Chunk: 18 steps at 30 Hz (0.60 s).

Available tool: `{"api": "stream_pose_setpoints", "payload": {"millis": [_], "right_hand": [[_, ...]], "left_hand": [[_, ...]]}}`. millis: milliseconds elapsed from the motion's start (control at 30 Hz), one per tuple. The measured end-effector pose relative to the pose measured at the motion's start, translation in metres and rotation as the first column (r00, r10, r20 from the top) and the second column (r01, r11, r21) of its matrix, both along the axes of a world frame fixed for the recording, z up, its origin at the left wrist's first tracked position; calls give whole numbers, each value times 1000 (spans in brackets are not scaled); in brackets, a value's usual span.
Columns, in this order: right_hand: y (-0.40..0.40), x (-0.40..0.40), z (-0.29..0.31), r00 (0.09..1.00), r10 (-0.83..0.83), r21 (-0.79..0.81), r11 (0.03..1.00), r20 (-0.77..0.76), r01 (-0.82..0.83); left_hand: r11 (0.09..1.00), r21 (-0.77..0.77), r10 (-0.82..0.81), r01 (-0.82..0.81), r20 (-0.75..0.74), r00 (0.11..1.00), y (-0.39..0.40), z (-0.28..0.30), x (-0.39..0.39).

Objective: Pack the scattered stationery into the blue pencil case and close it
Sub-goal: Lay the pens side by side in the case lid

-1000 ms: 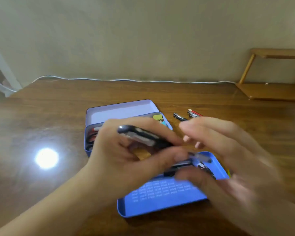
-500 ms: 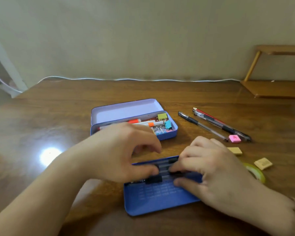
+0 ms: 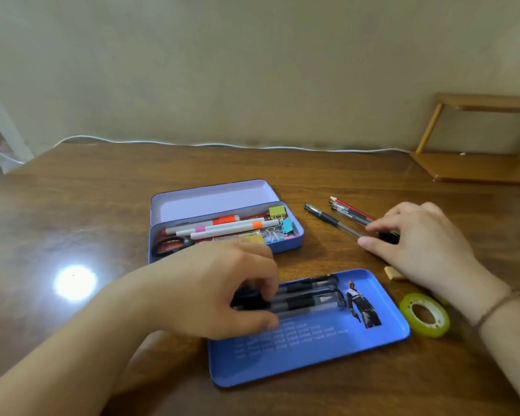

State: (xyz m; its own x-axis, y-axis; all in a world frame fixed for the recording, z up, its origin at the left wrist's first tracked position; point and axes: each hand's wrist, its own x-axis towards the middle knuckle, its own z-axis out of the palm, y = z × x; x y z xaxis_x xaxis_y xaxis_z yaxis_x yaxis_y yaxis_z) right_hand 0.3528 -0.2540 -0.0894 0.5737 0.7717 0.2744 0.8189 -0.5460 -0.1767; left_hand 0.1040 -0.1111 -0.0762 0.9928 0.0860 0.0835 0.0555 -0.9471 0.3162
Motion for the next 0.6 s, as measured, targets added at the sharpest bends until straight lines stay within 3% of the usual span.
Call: {"api": "stream_pose_setpoints", "payload": {"millis": [100,200,267,333,400,467,533,567,600], "right_hand": [[5,3,-6,998,-48,-31,998,28,48],[-1,-5,0,995,14,237,971,103,-39],[-9,-18,15,982,138,454,872,129,-182],[-22,-49,29,929,339,563,745,145,-359],[-37,-76,35,831,532,610,609,161,-508],[-28,-89,43,725,677,565,554,122,-612],[-9,-89,50,656,751,402,626,-76,-669],[2,-87,46,615,751,367,656,-239,-659],[3,-84,39,637,706,390,705,-307,-593]], "left_hand": [[997,-33,79,-75,168,983,2,-2,3],[978,-90,208,-188,422,882,0,-8,7],[968,4,211,-251,528,823,-3,-9,10],[946,125,170,-299,594,786,-10,-5,16],[946,199,62,-257,667,743,-18,-1,19],[968,206,-38,-147,695,718,-27,1,20],[999,-17,42,-43,718,695,-37,-1,21],[975,-219,139,33,722,678,-40,-2,21],[896,-424,231,134,701,674,-41,-2,23]]}}
